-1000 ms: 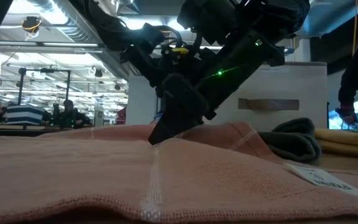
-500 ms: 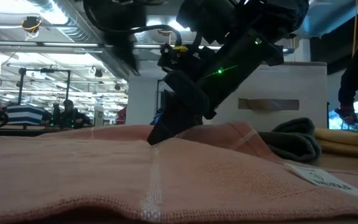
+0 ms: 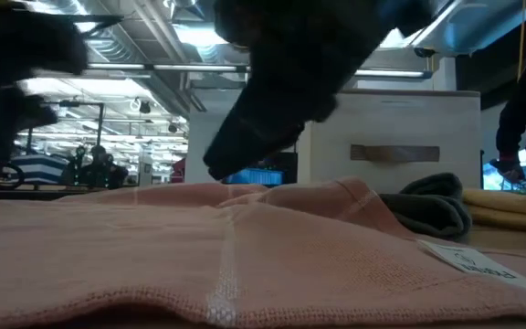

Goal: Fold towel
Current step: Fold the brown towel

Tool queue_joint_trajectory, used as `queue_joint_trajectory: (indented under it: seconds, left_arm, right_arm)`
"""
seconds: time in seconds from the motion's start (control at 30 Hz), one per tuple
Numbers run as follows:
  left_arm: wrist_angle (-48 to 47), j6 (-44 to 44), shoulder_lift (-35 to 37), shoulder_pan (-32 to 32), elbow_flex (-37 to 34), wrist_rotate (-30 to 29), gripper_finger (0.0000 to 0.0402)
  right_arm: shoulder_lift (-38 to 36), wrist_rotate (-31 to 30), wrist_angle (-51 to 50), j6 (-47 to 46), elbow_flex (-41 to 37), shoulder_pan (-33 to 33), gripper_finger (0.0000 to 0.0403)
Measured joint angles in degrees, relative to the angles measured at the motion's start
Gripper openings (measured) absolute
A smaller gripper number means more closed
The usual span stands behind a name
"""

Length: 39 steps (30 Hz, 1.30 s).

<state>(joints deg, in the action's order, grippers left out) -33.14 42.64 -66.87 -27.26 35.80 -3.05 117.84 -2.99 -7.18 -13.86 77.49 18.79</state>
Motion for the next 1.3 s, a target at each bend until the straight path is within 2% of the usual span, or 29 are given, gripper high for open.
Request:
queue_joint_trajectory:
  seconds: [0.17,0.33,0.47,0.6,0.77,0.93,1.03,1.1,1.2,1.3]
  left_arm:
    - [7.1,13.0,-4.0,-10.4,-5.3,-1.6,0.0129]
    - [15.3,21.9,-10.5,-19.6,-6.8,-2.2,0.0129]
    - [23.5,24.7,-15.3,-25.6,-6.6,-2.8,0.0129]
    - [27.2,25.5,-16.2,-29.4,-6.7,-2.3,0.0129]
    - [24.1,23.0,-11.3,-28.4,-7.0,-3.6,0.0129]
    - [27.0,21.0,-8.2,-28.2,-6.9,-18.0,0.0129]
    - [29.1,15.8,-8.2,-26.5,-6.9,-29.0,0.0129]
    - [30.4,12.0,-8.1,-23.9,-6.9,-32.8,0.0133]
    - [35.9,4.3,-8.0,-20.4,-6.9,-32.4,0.0154]
    - [38.1,-3.3,-8.0,-18.0,-5.7,-27.6,0.0189]
  right_arm:
    - [1.5,-4.6,-3.0,1.7,-0.4,3.6,0.0221]
    - [4.0,-0.9,-1.8,-6.3,-0.3,7.0,0.0221]
    - [5.0,1.6,1.8,-11.4,-0.2,10.5,0.0221]
    - [5.3,1.5,2.2,-12.7,1.4,12.5,0.0221]
    - [4.2,-4.1,-6.6,-10.9,7.1,11.5,0.0221]
    - [3.9,-5.4,-15.3,-6.9,14.4,9.6,0.0221]
    - [3.9,-5.5,-14.6,-3.9,16.4,8.5,0.0221]
    - [3.9,-5.6,-11.5,-3.5,16.8,7.5,0.0221]
    - [3.9,-6.1,-9.5,-1.4,16.8,6.1,0.0221]
    - [3.9,-5.7,-11.9,-0.1,16.8,5.4,0.0221]
